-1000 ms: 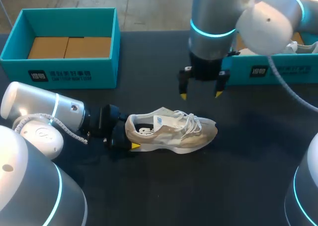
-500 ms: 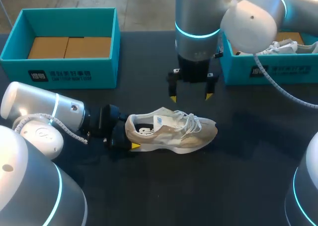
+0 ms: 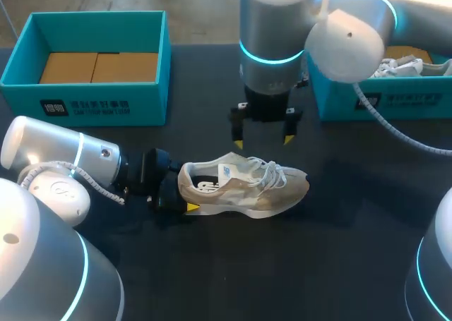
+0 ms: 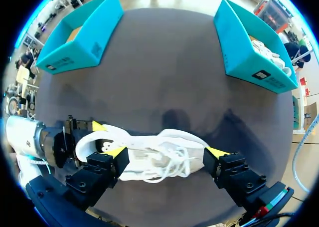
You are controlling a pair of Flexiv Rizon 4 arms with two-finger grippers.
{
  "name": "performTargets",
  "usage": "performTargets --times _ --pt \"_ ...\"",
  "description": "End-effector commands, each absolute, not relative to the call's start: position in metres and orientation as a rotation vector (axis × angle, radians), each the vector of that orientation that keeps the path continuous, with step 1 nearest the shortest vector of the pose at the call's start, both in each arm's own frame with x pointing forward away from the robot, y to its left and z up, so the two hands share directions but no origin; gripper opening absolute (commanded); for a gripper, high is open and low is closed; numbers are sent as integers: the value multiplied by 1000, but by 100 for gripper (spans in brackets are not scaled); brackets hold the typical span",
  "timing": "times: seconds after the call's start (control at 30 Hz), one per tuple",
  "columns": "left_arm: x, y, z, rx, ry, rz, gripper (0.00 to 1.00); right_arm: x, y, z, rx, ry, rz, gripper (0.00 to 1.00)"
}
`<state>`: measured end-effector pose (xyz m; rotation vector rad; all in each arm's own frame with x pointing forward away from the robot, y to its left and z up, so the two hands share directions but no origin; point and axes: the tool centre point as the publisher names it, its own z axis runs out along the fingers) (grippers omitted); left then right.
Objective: Take the shoe out of the shoebox, open the shoe tongue, remove and reinsert the insole, then place the shoe into the shoebox
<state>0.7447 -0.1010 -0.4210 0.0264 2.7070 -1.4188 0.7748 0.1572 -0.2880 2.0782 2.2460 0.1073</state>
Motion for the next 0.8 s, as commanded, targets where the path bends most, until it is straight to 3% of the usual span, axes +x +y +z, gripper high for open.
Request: performTargets --times 0.03,0.8 --pt "743 -99 -422 26 2709 -1412 0 766 170 -290 2086 2194 49 100" --pt "743 -99 -422 26 2709 -1412 0 743 240 -329 2038 2077 -249 100"
